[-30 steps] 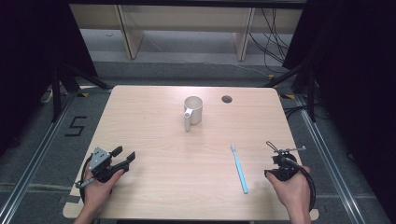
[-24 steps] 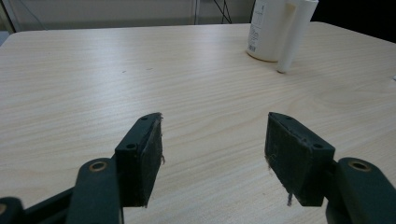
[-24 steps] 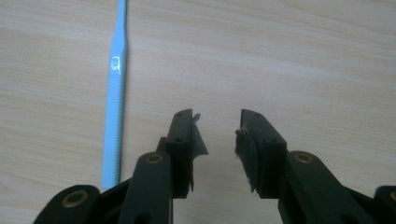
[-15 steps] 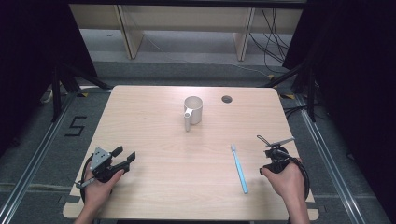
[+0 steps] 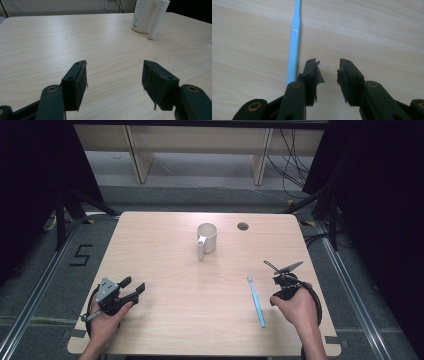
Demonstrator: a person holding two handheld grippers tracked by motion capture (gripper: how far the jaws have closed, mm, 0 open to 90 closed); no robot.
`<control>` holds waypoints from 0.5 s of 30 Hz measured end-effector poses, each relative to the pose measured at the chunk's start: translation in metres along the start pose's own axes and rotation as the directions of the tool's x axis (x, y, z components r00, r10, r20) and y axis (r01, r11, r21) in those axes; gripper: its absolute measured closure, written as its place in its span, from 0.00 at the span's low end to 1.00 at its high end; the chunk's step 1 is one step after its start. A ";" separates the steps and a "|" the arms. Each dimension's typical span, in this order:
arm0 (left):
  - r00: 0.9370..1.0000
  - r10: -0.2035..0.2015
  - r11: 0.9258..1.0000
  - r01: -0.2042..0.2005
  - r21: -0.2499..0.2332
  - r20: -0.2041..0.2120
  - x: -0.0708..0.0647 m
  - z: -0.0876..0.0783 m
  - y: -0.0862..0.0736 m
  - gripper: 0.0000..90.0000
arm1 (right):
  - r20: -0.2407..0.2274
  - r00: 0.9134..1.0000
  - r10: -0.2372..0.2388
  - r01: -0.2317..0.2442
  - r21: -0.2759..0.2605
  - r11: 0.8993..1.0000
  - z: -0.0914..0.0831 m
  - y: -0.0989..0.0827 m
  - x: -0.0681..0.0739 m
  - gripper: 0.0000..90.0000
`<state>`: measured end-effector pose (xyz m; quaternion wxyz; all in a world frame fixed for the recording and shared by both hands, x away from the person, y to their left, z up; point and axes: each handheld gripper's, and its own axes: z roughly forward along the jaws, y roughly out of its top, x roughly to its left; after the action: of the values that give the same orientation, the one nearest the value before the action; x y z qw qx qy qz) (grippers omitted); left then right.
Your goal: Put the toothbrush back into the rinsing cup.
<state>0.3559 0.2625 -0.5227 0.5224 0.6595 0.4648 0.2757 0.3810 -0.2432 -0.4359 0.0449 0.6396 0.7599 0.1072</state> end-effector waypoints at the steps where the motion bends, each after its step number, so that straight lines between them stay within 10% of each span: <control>1: 1.000 0.006 1.000 -0.006 0.000 0.002 0.000 0.000 0.000 0.41 | -0.002 1.000 -0.012 0.012 -0.001 1.000 0.000 0.001 0.002 0.77; 15: 1.000 0.006 1.000 -0.006 0.003 0.005 0.000 0.000 0.000 0.41 | -0.039 0.999 -0.037 0.039 0.058 0.998 0.016 0.008 0.026 0.80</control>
<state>0.3562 0.2629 -0.5226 0.5218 0.6623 0.4620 0.2750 0.3868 -0.2146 -0.4479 0.0138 0.6240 0.7754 0.0960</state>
